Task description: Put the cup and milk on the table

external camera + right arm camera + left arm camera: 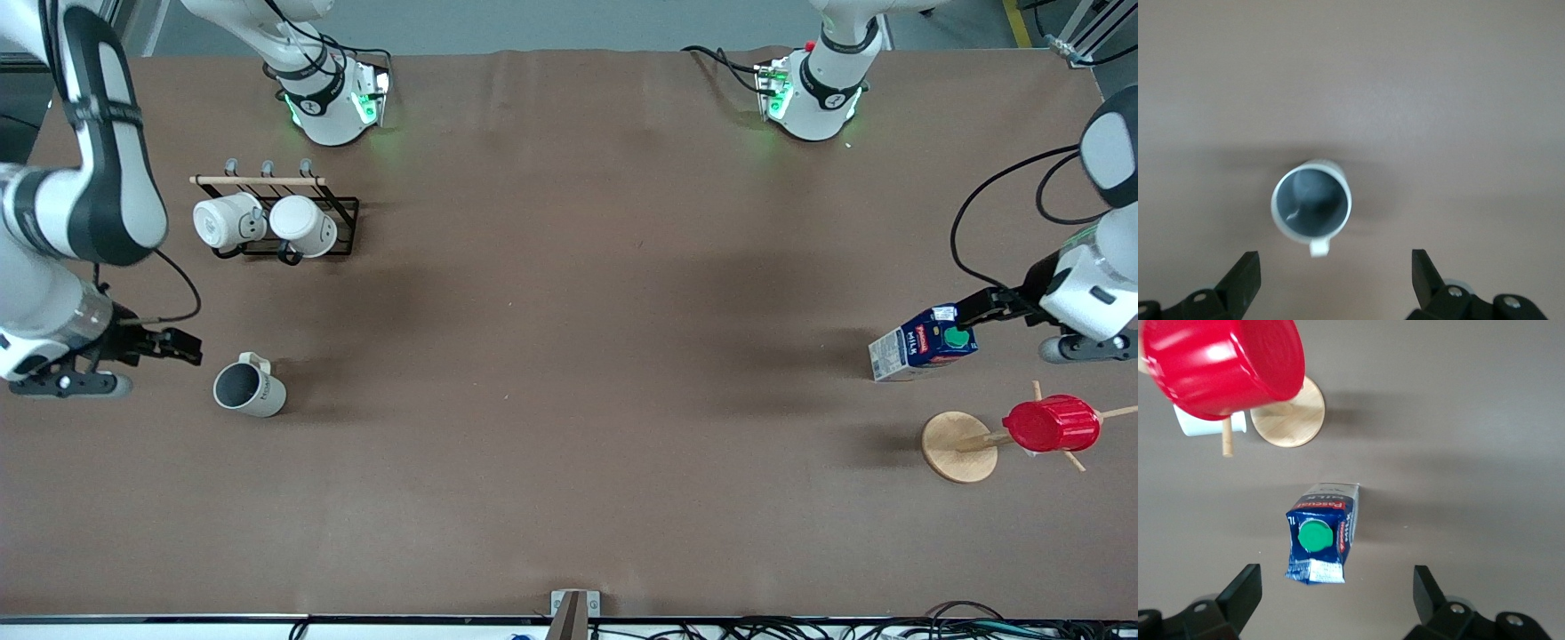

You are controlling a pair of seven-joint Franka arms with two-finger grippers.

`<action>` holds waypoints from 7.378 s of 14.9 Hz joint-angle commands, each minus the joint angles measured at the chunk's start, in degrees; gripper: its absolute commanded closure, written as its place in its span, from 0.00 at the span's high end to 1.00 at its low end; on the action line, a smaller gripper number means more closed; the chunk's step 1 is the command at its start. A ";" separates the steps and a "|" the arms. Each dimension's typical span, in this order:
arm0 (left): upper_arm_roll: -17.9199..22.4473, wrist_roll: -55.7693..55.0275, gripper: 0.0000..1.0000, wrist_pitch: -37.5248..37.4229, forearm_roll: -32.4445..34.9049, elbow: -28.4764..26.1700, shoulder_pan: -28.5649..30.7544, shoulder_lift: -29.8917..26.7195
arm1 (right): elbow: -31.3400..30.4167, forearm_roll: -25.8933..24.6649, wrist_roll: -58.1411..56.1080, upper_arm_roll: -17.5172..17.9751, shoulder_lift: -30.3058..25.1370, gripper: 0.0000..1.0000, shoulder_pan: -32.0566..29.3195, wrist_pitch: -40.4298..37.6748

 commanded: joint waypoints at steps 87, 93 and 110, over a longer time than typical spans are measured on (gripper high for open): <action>-1.28 -34.60 0.03 0.79 -6.79 16.22 -36.85 21.21 | 23.00 1.30 13.35 3.56 -13.73 1.00 0.74 -39.84; -1.28 -34.43 0.04 -0.97 -6.62 14.46 -37.56 21.12 | 23.00 1.39 13.43 3.56 -13.64 1.00 0.74 -39.67; -0.93 -34.43 1.00 -1.23 -6.35 14.90 -35.19 13.76 | 23.00 1.39 11.86 3.65 -13.55 1.00 0.74 -39.75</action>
